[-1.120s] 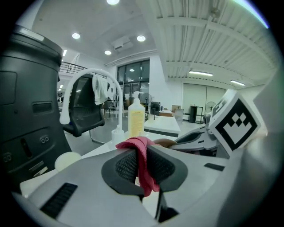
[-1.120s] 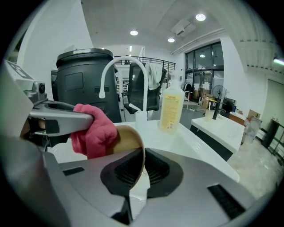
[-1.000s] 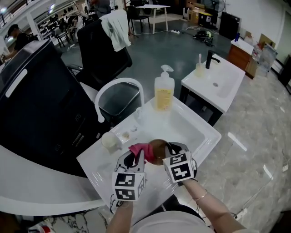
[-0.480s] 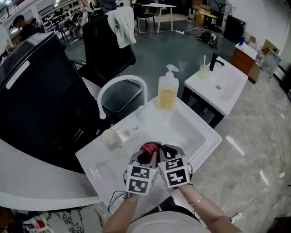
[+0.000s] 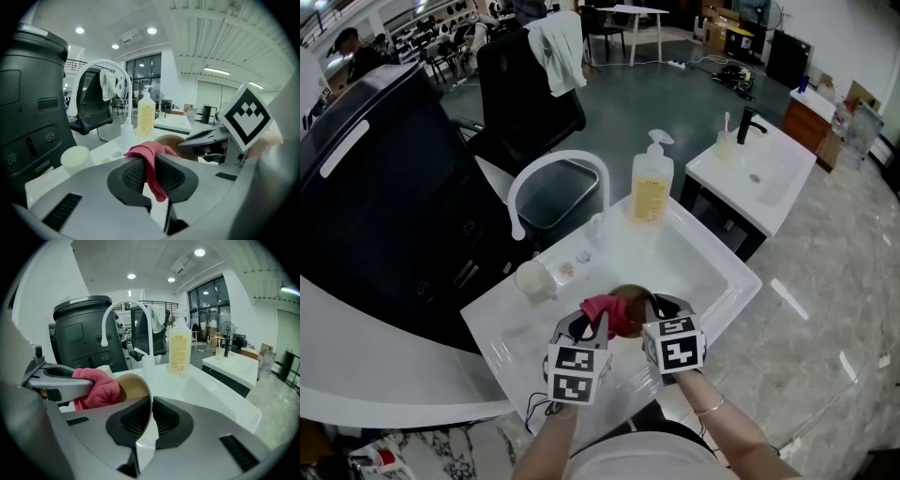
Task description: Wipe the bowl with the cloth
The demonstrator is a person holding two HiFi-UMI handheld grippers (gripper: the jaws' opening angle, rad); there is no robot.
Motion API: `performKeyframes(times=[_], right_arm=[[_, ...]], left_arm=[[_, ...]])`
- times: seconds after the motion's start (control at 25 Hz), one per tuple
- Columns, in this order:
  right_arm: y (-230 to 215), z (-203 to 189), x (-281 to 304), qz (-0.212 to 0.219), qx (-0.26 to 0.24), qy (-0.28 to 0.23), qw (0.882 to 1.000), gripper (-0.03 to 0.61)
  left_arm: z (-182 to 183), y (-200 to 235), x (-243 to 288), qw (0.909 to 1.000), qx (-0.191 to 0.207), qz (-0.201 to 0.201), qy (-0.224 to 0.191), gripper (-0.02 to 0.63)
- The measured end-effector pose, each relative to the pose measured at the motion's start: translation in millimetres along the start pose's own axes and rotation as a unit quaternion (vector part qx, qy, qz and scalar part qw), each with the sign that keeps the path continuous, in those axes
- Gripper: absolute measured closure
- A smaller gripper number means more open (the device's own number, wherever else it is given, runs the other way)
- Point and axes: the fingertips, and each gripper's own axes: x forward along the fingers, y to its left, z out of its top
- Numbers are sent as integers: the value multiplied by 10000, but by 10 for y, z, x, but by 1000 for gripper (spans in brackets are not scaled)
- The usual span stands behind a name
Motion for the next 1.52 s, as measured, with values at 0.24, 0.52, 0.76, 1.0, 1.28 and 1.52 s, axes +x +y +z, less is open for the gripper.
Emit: performKeyframes(times=[0.24, 0.52, 0.76, 1.0, 1.28, 1.52], right_arm=[[-95, 18, -33, -86, 123, -65, 9999, 554], [-196, -10, -68, -105, 417, -71, 9990, 555], [-47, 33, -94, 53, 743, -163, 9971, 556], [1, 26, -98, 258, 981, -170, 9947, 554], [-42, -43, -69, 305, 1159, -39, 9928, 549], [-29, -65, -36, 341, 1266, 28, 9914, 545]], left_arm=[[67, 60, -106, 9998, -57, 118, -144, 566], [256, 26, -255, 9988, -115, 195, -431, 566], [411, -396, -139, 9967, 23, -452, -670, 566], [160, -714, 90, 9889, -342, -1409, -327, 567], [-41, -875, 131, 9709, -825, -2247, 105, 568], [-156, -925, 99, 9629, -756, -2542, 501, 568]])
